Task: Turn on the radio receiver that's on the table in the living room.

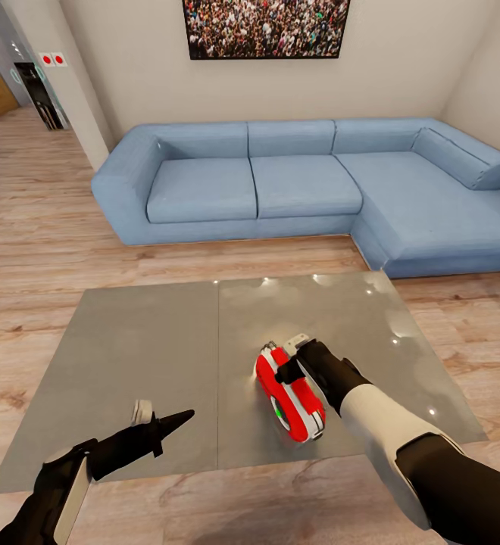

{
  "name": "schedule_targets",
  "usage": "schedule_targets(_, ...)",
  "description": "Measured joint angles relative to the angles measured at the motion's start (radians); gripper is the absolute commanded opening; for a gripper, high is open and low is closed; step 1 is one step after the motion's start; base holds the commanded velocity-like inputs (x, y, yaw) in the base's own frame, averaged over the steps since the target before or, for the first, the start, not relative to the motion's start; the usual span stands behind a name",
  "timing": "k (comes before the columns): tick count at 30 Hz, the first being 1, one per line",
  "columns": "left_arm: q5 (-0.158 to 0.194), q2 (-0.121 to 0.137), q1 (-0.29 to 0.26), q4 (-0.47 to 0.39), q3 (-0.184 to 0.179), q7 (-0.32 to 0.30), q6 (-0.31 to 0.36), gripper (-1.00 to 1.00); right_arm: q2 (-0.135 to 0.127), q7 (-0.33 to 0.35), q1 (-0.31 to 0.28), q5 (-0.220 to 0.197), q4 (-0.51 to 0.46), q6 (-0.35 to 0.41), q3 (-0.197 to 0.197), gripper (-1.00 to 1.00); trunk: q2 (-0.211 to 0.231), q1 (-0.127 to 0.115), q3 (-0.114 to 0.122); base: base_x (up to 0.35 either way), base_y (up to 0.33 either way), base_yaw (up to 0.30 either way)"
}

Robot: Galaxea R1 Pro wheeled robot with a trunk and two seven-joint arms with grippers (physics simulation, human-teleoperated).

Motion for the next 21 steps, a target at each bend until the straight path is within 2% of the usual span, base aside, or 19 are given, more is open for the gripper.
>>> schedule_targets(11,0.000,0.000,0.000,0.000,0.000,0.000,0.000,-1.00,-0.001,0.000,0.000,0.002,-0.005,0.003,0.002,1.00,0.000,0.000,0.000,0.000,0.000,0.000)
schedule_targets(16,-0.001,0.000,0.000,0.000,0.000,0.000,0.000,-1.00,-0.008,0.016,-0.001,0.004,-0.060,0.025,0.006,1.00,0.000,0.000,0.000,0.000,0.000,0.000)
schedule_targets(19,-0.001,0.000,0.000,0.000,0.000,0.000,-0.001,-1.00,-0.018,0.049,-0.001,0.002,-0.201,0.132,0.006,1.00,0.000,0.000,0.000,0.000,0.000,0.000)
schedule_targets(21,-0.001,0.000,0.000,0.000,0.000,0.001,-0.001,-1.00,-0.027,0.108,-0.001,0.002,-0.393,0.292,0.005,1.00,0.000,0.000,0.000,0.000,0.000,0.000)
